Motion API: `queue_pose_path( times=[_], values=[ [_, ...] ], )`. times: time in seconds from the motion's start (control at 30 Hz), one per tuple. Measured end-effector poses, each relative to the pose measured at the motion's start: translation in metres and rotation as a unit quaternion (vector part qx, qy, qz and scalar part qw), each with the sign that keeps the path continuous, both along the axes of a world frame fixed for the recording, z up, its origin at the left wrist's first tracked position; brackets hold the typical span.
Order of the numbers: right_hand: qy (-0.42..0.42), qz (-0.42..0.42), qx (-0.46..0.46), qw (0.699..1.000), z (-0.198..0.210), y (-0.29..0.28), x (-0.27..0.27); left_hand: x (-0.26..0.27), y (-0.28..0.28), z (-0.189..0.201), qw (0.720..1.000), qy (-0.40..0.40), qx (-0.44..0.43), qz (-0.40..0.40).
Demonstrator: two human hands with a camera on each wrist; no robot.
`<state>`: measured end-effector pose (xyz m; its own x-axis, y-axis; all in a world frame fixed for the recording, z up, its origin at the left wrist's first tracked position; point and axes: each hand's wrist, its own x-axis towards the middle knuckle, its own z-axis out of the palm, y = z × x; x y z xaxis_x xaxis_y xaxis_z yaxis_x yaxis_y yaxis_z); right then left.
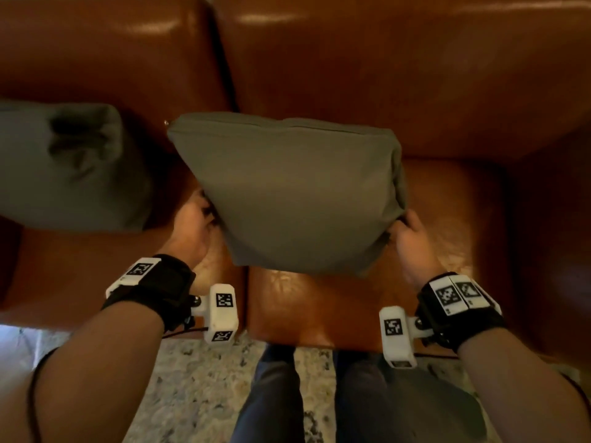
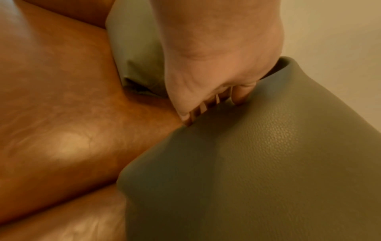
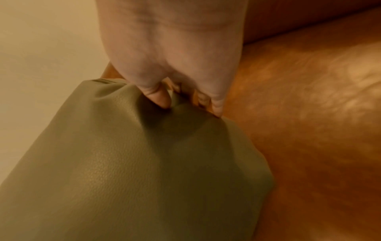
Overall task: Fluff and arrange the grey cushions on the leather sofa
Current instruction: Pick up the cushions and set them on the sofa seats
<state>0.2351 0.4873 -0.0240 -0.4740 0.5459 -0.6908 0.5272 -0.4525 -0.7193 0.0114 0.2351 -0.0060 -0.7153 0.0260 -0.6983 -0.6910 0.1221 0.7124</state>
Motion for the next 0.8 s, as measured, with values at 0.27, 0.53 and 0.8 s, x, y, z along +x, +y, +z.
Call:
queue_pose_path(
  times=[0.27, 0.53, 0.8],
  values=[
    [0.014, 0.024, 0.03, 0.999, -0.005, -0.028, -0.095, -0.073, -0.04, -0.009, 0.999, 0.025, 0.044, 0.014],
    [-0.005, 0.039, 0.049, 0.998, -0.018, -0.037, -0.134, -0.111, -0.046, -0.034, 0.999, 0.031, 0.041, 0.019],
    [-0.009, 0.057, 0.051, 0.997, -0.027, -0.047, -0.135, -0.104, -0.043, -0.046, 0.998, 0.051, -0.033, -0.033]
  ],
)
